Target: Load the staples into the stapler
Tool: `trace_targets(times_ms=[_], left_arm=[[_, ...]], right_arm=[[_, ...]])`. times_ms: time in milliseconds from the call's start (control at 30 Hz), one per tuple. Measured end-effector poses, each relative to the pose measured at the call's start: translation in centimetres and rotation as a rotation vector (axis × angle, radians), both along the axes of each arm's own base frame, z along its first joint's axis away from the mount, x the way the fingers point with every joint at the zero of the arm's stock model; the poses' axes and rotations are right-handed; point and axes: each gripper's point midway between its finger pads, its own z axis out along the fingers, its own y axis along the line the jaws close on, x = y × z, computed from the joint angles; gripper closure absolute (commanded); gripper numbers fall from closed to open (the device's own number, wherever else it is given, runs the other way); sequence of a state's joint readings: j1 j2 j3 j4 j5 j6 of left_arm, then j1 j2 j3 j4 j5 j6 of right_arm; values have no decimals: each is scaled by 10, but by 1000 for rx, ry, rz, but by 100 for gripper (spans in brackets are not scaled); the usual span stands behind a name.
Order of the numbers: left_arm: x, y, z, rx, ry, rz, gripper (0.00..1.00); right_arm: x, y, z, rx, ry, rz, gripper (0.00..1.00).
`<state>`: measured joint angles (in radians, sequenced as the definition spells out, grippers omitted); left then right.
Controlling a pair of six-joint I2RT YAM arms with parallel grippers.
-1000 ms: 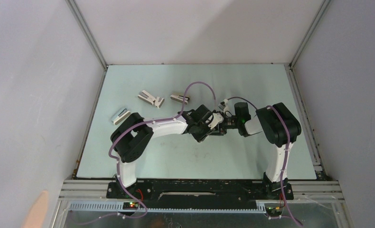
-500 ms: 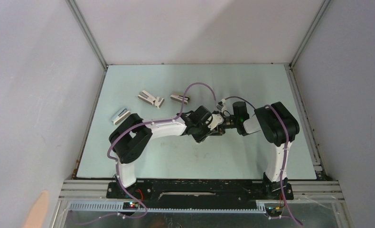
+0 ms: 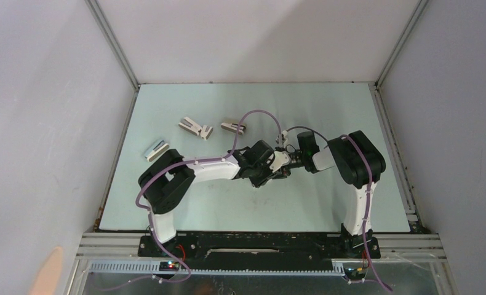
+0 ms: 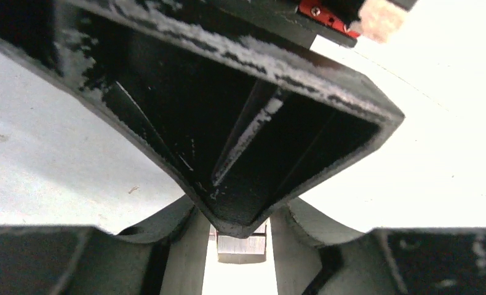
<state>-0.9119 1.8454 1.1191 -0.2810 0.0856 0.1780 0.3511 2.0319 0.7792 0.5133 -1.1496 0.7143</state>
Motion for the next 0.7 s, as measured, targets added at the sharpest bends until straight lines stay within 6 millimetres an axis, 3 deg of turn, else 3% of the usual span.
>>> trace_targets(times_ms=[333,433,700], left_arm=[[-13,10,1,9,6,-8,45],[-20,20,4,22,14,-8,45],[-22,24,9,25,9,-4,47]], right_arm=[[4,-13,-2,-7,25,-15,49],[6,-17,-2,-7,28,-24,53],[9,-21,-7,-26,19,-39,62]])
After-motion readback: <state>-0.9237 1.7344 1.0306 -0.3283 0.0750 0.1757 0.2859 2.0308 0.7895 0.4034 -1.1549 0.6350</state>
